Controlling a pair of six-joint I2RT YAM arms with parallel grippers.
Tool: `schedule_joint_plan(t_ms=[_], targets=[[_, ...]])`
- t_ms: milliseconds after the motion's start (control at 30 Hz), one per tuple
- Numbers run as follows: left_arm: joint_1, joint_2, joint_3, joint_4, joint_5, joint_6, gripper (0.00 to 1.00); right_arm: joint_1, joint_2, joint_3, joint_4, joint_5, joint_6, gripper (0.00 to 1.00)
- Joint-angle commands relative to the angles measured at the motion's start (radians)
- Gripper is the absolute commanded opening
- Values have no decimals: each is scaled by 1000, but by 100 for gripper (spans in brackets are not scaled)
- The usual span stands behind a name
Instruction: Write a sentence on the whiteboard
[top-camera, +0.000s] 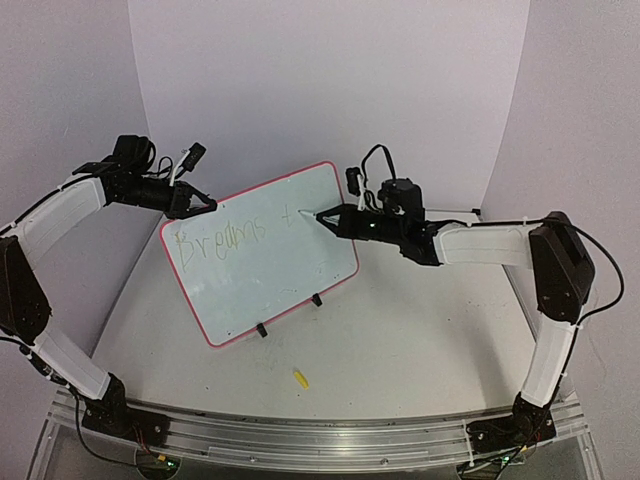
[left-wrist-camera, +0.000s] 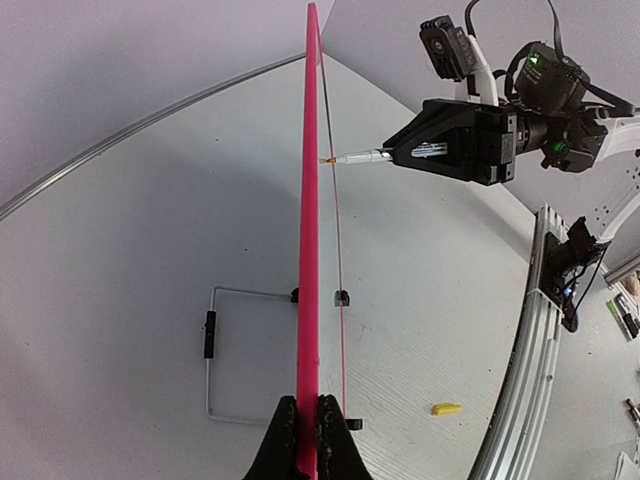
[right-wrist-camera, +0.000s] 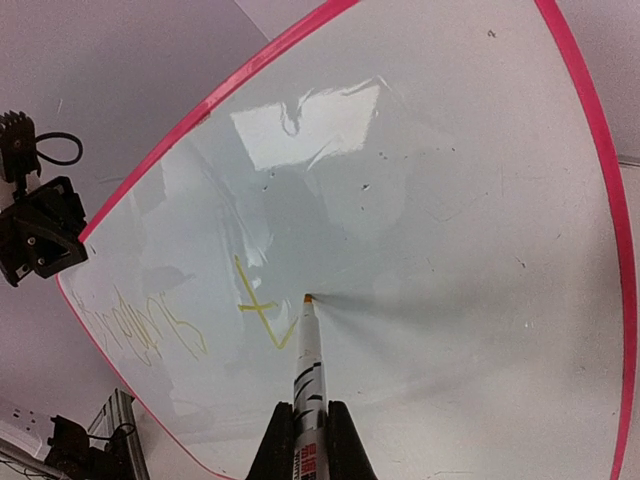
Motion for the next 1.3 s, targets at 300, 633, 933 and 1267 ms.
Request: schedule_joint_plan(t_ms=[300,633,933,1267], targets=[[-18,28,-25,-49,21,37,0,-3,42,30,47,-66,0,0],[-18,29,-25,-49,23,38,0,-4,4,-52,47,-30,1,0],[-18,28,-25,-49,24,37,0,-4,-16,-12,51,40,-10,0],[-18,27,-25,-49,25,37,0,-4,-6,30,51,36,-15,0]])
